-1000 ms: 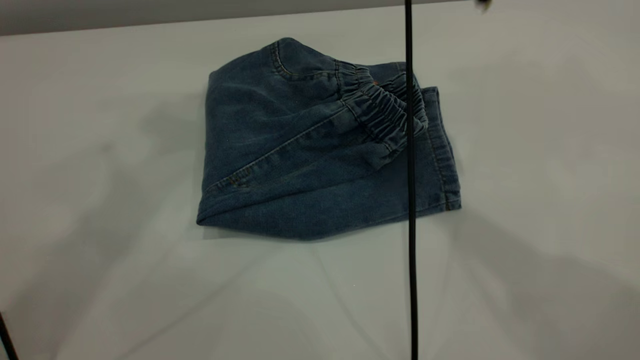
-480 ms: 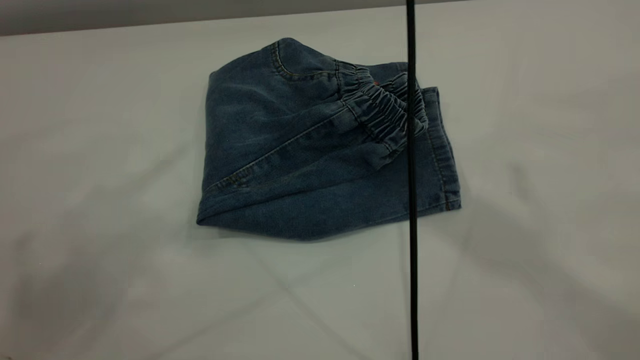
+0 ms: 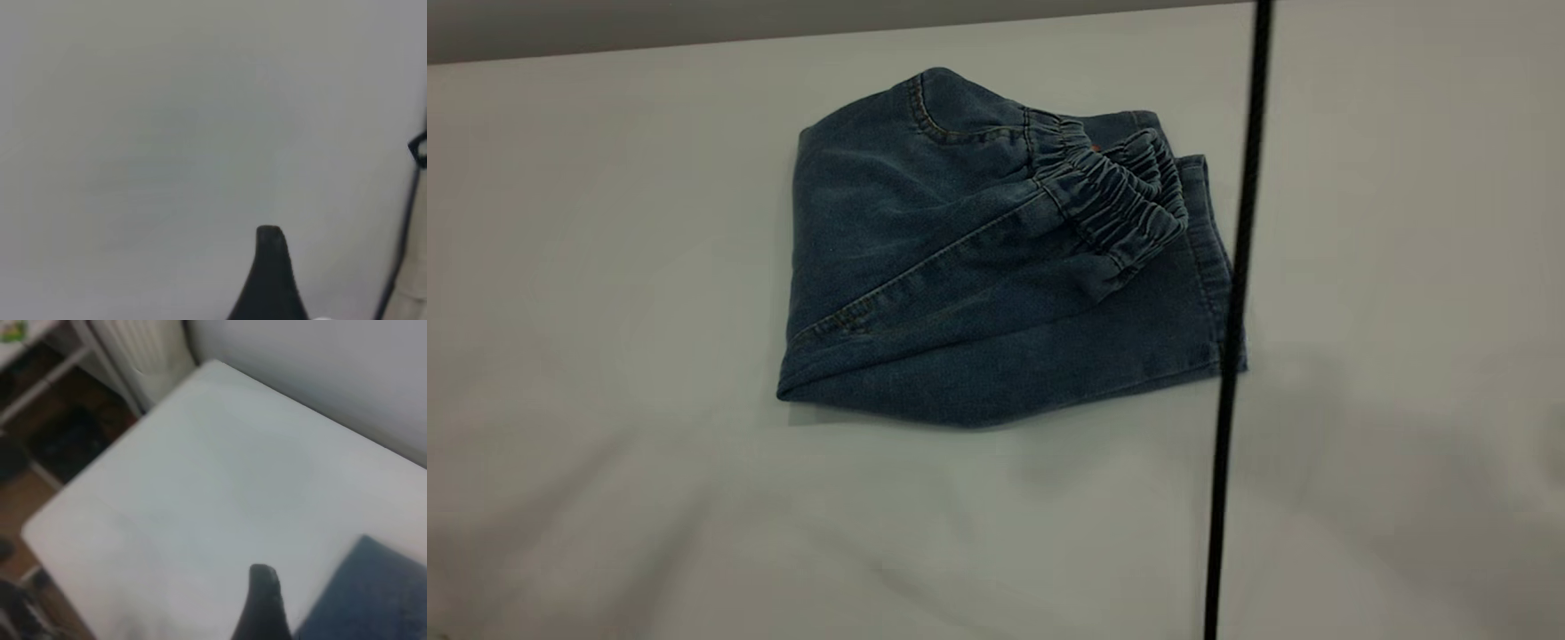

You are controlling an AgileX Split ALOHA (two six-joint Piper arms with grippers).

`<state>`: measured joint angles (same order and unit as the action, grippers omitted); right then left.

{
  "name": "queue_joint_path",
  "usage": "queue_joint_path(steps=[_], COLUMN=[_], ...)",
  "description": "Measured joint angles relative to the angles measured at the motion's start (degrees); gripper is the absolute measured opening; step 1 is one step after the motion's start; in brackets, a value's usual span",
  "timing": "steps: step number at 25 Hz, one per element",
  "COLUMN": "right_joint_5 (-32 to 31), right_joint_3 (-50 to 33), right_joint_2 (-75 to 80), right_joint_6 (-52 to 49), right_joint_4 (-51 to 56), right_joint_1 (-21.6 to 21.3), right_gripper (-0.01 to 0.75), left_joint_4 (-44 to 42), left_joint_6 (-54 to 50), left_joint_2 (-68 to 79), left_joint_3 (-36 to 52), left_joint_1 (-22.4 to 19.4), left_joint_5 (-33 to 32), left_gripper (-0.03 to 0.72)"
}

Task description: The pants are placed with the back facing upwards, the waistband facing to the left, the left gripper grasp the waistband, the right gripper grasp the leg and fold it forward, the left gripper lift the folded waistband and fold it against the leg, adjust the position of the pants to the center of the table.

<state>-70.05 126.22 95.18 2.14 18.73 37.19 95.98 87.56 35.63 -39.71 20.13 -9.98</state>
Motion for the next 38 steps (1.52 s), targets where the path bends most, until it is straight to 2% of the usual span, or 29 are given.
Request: queue_joint_path(steps=[4,9,13,22,30,33,38], right_joint_5=[0.00,0.04,0.04,0.08,0.46,4.34,7.08], right_joint_3=[-5.72,-15.91,-24.71,-45.27,-67.53,-76.59,-88.14], right_joint_2=[-6.92,-16.96,-25.99,-46.65,-63.91,-69.63,-78.07], right_joint_6=[0.47,2.62,3.41,4.32,4.27,4.27,3.00], right_joint_4=[3.29,4.19,3.80,0.26,0.19,-1.94,-6.36], right_joint_1=[0.00,0.00,0.00,0.00,0.00,0.00,0.00], right_gripper=[0.479,0.479,0.479,0.479,0.479,0.479,0.479], left_joint_4=[-1.08,-8.59,-19.82,-50.78,-65.80,-69.82,-78.77], left_joint_6=[-1.34,-9.94,-21.69,-53.00,-69.48,-73.59,-80.48], left_joint_2=[-6.50,-12.74,-13.98,-14.06,-14.10,-14.10,-14.10], left_joint_3=[2.93,3.52,3.48,3.53,1.41,0.79,0.73], left_joint_1=[0.00,0.00,0.00,0.00,0.00,0.00,0.00], left_joint_5=[-0.80,-5.02,-12.25,-30.69,-46.56,-51.66,-58.40], left_gripper=[0.508,0.508,0.508,0.499,0.498,0.498,0.498])
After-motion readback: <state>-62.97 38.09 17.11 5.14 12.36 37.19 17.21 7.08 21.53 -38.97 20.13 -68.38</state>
